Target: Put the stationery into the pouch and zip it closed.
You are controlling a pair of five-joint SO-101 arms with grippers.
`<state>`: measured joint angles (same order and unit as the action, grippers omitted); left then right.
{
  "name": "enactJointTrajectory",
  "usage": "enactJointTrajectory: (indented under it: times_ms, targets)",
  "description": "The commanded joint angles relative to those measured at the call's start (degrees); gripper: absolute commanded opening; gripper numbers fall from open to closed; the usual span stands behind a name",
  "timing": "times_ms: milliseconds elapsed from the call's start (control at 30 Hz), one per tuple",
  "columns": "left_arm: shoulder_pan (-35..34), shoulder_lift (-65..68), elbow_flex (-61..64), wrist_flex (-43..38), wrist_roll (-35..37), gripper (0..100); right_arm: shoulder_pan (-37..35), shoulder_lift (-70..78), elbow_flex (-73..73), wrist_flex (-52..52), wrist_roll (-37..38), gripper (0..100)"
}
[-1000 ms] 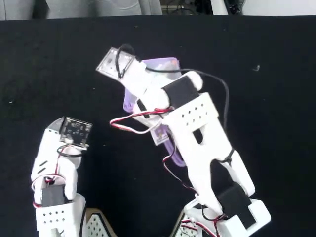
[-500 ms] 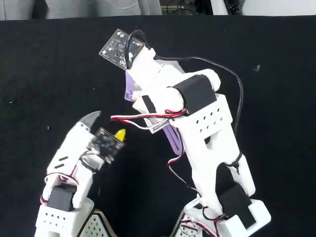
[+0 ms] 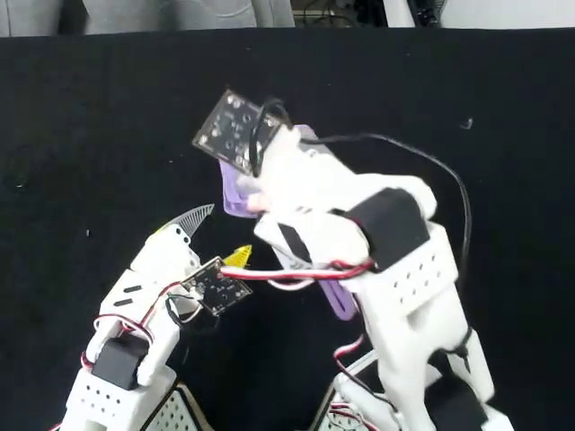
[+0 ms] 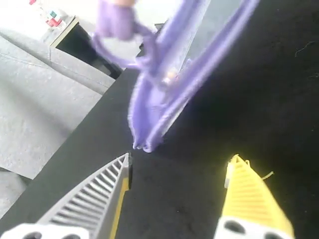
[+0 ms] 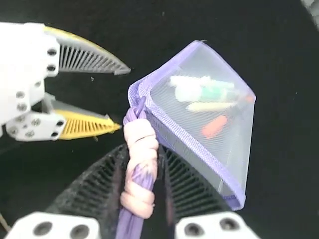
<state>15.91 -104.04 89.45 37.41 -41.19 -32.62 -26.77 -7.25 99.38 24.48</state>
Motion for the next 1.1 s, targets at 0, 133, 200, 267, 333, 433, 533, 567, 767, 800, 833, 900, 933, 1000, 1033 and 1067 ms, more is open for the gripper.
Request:
enactJointTrajectory:
  times_ms: [0,133,200,267,333,433,533,567,767,800,833,900,933,1000,1033,1067]
  targets:
    - [0.04,-0.53,-3.03,-0.88,-0.44,30,-1.05,-6.02,2.77,1.85,-0.44,1.1]
    - [1.10,-0.53,-2.77,-1.23,-0.35,30,-1.05,-9.54,5.76,1.85,-0.53,1.1]
    - [3.38,-0.62,-3.47,-1.41,-0.35,30,-1.32,-10.77,7.60,1.85,-0.53,1.1]
    - [5.58,-0.53,-4.26,-1.41,-0.35,30,-1.32,-11.82,9.45,1.85,-0.53,1.1]
    - [7.60,-0.53,-4.70,-1.41,-0.35,30,-1.32,-12.97,10.86,1.85,-0.44,1.1]
    - [9.98,-0.53,-4.44,-2.46,-0.44,30,-1.32,-14.81,12.62,1.85,-0.35,1.1]
    - [9.98,-0.44,-2.42,-7.47,-0.44,30,-1.32,-16.66,14.20,1.85,-0.18,1.1]
    - [9.98,-0.44,-1.36,-9.41,-0.44,30,-1.32,-17.10,14.90,1.85,-0.18,1.1]
    - [10.59,-0.44,5.41,-17.93,-0.79,22,-1.41,-17.98,16.92,1.85,-0.09,1.1]
    - [10.68,-0.44,6.73,-19.96,-0.79,20,-1.41,-17.98,16.84,1.85,-0.09,1.1]
    - [10.68,-0.44,7.87,-21.80,-0.79,19,-1.41,-17.89,16.66,1.85,-0.09,1.1]
    - [10.68,-0.35,7.96,-22.07,-0.79,19,-1.41,-17.71,16.57,1.85,-0.09,1.1]
    - [10.68,-0.35,7.96,-21.98,-0.79,19,-1.41,-17.63,16.57,1.85,-0.09,1.1]
    - [10.68,-0.35,7.96,-22.15,-0.79,19,-1.41,-17.54,16.57,1.76,-0.09,1.1]
    - [10.95,-0.35,7.96,-22.15,-0.79,19,-1.41,-17.54,16.48,1.76,-0.09,1.1]
    - [11.82,-0.35,7.96,-21.98,-0.79,19,-1.41,-17.63,16.48,1.76,-0.09,1.1]
